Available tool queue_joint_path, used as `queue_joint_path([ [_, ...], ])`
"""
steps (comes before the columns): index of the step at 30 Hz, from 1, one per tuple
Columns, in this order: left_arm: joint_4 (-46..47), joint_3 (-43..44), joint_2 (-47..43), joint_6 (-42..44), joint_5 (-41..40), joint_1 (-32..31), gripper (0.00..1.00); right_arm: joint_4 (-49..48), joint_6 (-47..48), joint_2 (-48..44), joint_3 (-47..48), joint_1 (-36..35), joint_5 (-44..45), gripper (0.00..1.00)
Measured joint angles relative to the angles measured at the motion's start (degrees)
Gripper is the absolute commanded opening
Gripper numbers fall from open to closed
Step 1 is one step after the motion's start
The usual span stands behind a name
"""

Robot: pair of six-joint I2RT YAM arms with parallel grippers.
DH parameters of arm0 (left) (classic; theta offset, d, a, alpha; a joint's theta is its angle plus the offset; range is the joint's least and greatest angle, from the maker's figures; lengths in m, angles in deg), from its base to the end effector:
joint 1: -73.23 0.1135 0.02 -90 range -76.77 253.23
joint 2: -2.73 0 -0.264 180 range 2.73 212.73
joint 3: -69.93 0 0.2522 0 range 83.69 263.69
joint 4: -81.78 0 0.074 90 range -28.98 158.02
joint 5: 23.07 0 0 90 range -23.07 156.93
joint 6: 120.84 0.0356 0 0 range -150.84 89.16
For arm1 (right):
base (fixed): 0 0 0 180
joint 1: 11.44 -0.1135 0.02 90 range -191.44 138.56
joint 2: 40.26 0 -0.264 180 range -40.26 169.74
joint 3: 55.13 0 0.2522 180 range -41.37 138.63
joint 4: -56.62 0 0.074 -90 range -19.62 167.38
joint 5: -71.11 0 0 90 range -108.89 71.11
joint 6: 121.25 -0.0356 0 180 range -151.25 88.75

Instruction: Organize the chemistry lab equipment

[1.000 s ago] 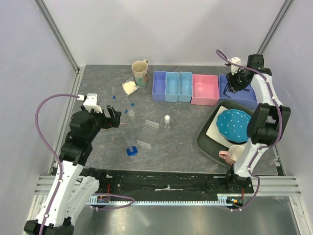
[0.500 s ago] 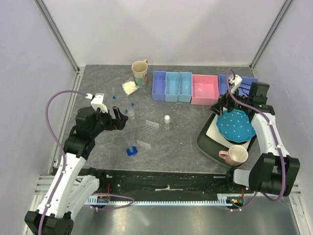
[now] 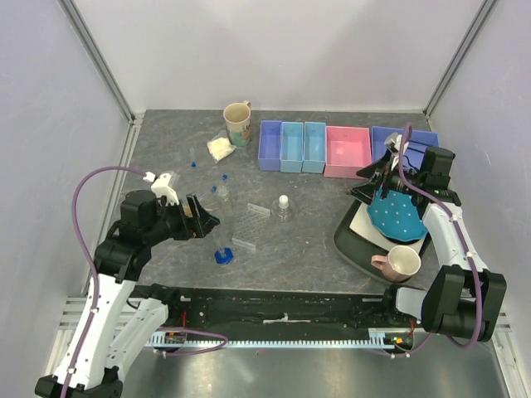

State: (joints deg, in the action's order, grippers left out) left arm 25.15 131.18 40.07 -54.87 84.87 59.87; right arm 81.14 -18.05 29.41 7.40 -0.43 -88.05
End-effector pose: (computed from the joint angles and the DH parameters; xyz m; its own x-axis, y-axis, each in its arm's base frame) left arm 0.1253 -0.0410 0.3175 -0.6725 -0.2385 -0.7006 0.2169 0.8416 -0.4947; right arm 0.2540 -0.0155 0.2842 -0.3388 -0.0168 -0.9407 -0.8117 0.5108 0.2832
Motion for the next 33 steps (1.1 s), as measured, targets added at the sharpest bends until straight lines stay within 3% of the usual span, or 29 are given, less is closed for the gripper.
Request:
queue_joint_path([
  [9,-9.55,2.56,1.18,-3.52,-5.53,-7.43,0.85,-0.63,-0.98,0.37,0.00,-0.52,-1.09,0.98],
  [15,-12.33,4.04,8.61,-7.65,-16.39,-21.90,0.85,-0.37,-0.76,0.68,0.00,-0.72,-1.07,0.98],
  [21,-15.23,8.39,15.85,-10.93,-27.91,-30.25,0.85,0.52,0.13,1.14,0.00,-0.76,-1.03,0.98],
  [26,-16.26,9.60,21.14,-12.02,-34.25,-32.48,0.74,1.44,0.96,1.64,0.00,-0.76,-0.87,0.98],
  [33,-16.02,10.16,23.37,-12.04,-37.13,-32.52,0.70,2.69,2.01,1.70,0.00,-0.76,-0.85,0.98],
])
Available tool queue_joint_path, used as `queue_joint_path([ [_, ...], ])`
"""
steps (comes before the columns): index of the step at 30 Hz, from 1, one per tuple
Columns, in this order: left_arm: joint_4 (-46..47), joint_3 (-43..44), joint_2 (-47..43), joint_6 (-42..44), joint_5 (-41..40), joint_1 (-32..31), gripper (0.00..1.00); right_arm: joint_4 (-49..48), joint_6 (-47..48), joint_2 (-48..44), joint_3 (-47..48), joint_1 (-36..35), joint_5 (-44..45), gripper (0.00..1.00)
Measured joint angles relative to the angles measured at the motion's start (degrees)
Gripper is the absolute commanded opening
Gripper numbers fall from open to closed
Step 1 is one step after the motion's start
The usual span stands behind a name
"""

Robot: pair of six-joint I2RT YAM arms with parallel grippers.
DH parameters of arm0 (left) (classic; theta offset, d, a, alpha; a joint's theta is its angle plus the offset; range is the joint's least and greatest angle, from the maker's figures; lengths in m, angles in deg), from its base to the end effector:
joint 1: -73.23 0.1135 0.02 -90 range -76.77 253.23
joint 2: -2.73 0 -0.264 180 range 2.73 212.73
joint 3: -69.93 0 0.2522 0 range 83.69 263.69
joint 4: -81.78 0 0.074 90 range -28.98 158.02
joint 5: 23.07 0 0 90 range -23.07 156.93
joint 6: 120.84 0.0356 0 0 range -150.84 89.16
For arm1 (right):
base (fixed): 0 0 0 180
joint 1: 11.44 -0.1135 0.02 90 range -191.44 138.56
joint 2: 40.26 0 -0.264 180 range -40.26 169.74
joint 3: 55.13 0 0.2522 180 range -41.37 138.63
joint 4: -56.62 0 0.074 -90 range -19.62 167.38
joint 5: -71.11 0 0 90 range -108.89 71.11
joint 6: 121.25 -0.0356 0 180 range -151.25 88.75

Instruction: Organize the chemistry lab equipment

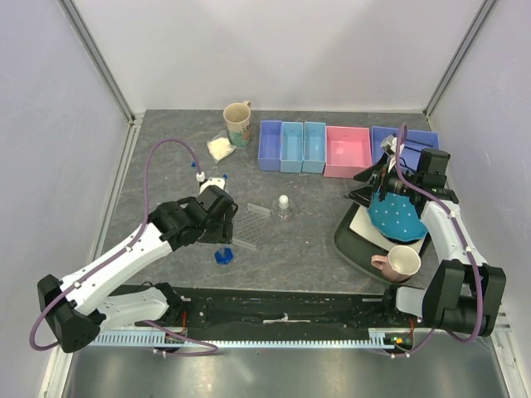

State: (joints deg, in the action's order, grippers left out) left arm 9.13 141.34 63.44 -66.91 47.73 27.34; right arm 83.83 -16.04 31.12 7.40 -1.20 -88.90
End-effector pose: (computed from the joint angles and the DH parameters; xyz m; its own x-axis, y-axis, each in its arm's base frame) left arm 0.1401 -0.1277 0.2956 -0.8324 0.0598 -0.5510 0.0994 0.9941 -0.0423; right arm 0.2565 -0.0123 0.2742 -0.3788 -0.0227 -0.9252 -0.8147 0.4824 0.3217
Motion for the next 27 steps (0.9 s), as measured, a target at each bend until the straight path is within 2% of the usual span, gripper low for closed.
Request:
queue_joint_path([
  [18,0.37,0.20,4.61,0.00,-0.31,-0.20,0.58,1.68,1.42,0.63,0.02,0.00,0.39,0.98],
  [22,0.22,0.37,6.16,0.02,-0.31,-0.22,0.52,1.90,1.66,0.66,0.02,0.00,0.39,0.98],
  [27,0.15,0.59,6.40,0.02,-0.31,-0.26,0.41,2.03,1.79,0.74,0.02,0.00,0.39,0.98],
])
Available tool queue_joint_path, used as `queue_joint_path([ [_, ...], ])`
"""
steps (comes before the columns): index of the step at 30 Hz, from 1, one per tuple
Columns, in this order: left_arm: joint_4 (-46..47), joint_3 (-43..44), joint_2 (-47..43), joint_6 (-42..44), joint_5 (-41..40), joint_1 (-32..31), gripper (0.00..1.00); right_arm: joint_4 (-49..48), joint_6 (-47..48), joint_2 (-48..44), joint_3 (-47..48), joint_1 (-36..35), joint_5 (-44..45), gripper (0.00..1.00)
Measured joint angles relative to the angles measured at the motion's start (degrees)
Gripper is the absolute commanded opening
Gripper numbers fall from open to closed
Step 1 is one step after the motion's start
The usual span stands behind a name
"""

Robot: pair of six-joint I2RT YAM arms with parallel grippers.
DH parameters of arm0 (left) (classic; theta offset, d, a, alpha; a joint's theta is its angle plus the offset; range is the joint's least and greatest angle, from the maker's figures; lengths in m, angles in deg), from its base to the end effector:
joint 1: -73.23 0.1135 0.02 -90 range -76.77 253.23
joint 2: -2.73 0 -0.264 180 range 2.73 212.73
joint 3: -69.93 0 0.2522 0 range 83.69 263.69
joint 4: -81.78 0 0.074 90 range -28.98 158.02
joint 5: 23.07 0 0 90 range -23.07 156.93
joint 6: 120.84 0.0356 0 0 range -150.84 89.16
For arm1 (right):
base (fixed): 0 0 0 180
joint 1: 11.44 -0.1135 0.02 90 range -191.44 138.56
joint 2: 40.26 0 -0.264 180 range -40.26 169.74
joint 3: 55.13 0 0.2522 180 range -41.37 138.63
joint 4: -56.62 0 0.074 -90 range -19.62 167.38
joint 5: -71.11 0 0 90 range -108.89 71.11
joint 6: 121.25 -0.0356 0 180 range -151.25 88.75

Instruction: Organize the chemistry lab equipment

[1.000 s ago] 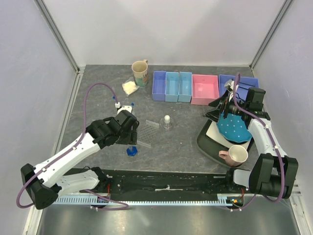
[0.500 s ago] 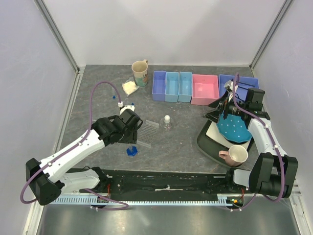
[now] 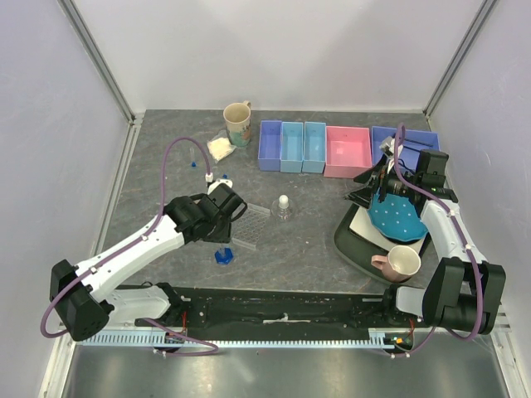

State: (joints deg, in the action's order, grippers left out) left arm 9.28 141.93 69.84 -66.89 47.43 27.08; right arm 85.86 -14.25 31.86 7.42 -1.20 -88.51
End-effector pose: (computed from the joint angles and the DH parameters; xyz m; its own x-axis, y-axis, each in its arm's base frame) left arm 0.1538 -0.1429 0.2788 -0.8661 0.1008 -0.4896 0.1014 0.9945 0.0254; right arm 0.2568 -0.0125 0.2687 -0.3977 -0.0316 -0.9170 -0.8085 0.4845 0.3340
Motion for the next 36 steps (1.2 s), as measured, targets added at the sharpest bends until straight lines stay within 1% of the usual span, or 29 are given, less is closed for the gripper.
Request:
queue_joint_path([
  [1,0.02,0.04,0.00,-0.02,0.00,0.00,0.39,0.04,0.07,0.00,0.00,0.00,0.00,0.98],
  [2,0.00,0.09,0.00,0.00,0.00,0.00,0.33,0.07,0.17,0.00,0.00,0.00,0.00,0.98],
  [4,0.00,0.13,0.00,0.00,0.00,0.00,0.28,0.07,0.33,0.00,0.00,0.00,0.00,0.98],
  [5,-0.04,0.13,0.00,0.02,0.04,0.00,0.23,0.07,0.35,0.00,0.00,0.00,0.00,0.98],
  [7,-0.07,0.22,0.00,0.07,0.04,-0.07,0.18,0.09,0.37,0.00,0.00,0.00,0.02,0.98],
  [8,-0.09,0.24,0.00,0.04,0.04,-0.07,0.13,0.09,0.39,0.00,0.00,0.00,0.02,0.98],
  [9,-0.13,0.26,0.00,0.04,0.04,-0.11,0.12,0.09,0.39,0.00,0.00,0.00,0.02,0.98],
  [16,-1.18,1.53,-0.22,0.09,0.04,-0.11,0.09,1.11,1.14,0.00,0.11,-0.02,0.00,0.98],
  [20,-1.53,3.63,-1.81,0.48,0.17,-0.11,0.09,2.91,3.02,0.22,0.52,-1.42,0.02,0.98],
  [23,-1.68,6.29,-3.37,0.98,0.76,-0.11,0.09,4.90,5.49,0.85,1.38,-5.70,0.31,0.98],
  [28,-1.66,10.93,-3.91,1.62,4.11,-0.11,0.08,8.52,9.62,1.60,3.19,-16.68,1.84,0.98],
  [34,1.84,14.43,-3.56,2.10,12.50,-0.11,0.08,12.31,13.29,1.97,10.75,-30.86,5.57,0.98],
  [36,3.72,14.93,-2.97,2.12,15.63,-0.11,0.08,12.50,13.86,1.99,13.35,-34.47,6.88,0.98],
])
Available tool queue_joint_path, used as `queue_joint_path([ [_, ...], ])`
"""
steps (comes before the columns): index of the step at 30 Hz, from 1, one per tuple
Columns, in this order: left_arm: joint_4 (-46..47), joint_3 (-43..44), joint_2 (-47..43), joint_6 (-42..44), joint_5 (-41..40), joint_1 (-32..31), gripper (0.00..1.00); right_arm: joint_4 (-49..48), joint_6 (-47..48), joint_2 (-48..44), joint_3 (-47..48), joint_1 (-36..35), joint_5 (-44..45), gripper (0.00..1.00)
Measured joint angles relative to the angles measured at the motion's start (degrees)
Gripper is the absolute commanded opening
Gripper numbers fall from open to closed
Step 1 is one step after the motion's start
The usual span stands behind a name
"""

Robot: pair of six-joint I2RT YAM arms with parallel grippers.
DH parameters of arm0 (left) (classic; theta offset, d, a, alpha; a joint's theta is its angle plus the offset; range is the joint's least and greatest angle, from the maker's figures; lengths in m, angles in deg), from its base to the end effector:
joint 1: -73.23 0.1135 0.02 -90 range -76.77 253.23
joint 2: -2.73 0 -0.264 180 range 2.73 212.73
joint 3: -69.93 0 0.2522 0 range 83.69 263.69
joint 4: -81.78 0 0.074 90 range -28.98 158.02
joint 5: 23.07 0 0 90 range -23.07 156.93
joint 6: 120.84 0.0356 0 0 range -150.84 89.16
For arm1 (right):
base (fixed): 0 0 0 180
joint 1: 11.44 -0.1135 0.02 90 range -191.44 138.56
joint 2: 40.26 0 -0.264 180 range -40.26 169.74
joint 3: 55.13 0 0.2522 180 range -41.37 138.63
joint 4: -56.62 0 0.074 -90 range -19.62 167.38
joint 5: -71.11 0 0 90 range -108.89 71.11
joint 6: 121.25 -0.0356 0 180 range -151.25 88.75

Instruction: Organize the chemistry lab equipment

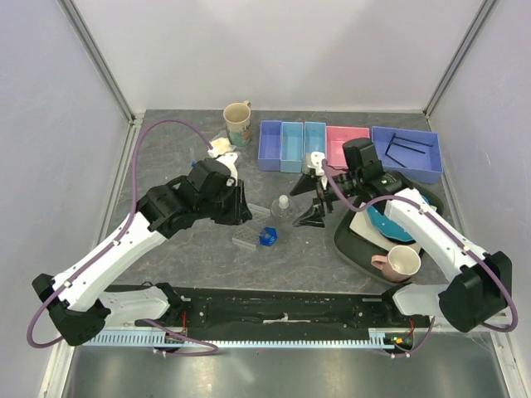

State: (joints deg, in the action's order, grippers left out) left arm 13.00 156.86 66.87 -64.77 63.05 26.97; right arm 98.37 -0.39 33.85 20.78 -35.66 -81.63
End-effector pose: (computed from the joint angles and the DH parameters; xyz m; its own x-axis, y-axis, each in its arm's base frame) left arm 0.1493 -0.1526 0.3700 -0.7968 0.0271 -0.6036 0.2936 0.8906 -0.3474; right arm 0.2324 0.1392 0.3173 -0.0875 -0.2970 -0.9509 -0.9952 -0.0165 0.0968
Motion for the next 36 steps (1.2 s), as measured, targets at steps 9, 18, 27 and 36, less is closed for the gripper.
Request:
queue_joint_path([
  [9,9.68,0.35,4.66,-0.04,12.35,0.00,0.08,1.16,0.61,2.21,4.76,-11.08,6.19,0.98],
  [18,14.12,0.37,5.14,-0.09,15.04,0.00,0.08,1.64,-2.12,3.50,4.74,-14.99,7.82,0.66],
  [27,15.85,-0.92,3.96,-0.57,15.10,-0.11,0.09,1.22,-4.79,5.27,4.70,-15.17,8.61,0.16],
  [36,16.24,-1.99,0.59,-0.52,12.22,0.15,0.72,0.57,-5.75,5.38,4.72,-15.39,9.05,0.15],
])
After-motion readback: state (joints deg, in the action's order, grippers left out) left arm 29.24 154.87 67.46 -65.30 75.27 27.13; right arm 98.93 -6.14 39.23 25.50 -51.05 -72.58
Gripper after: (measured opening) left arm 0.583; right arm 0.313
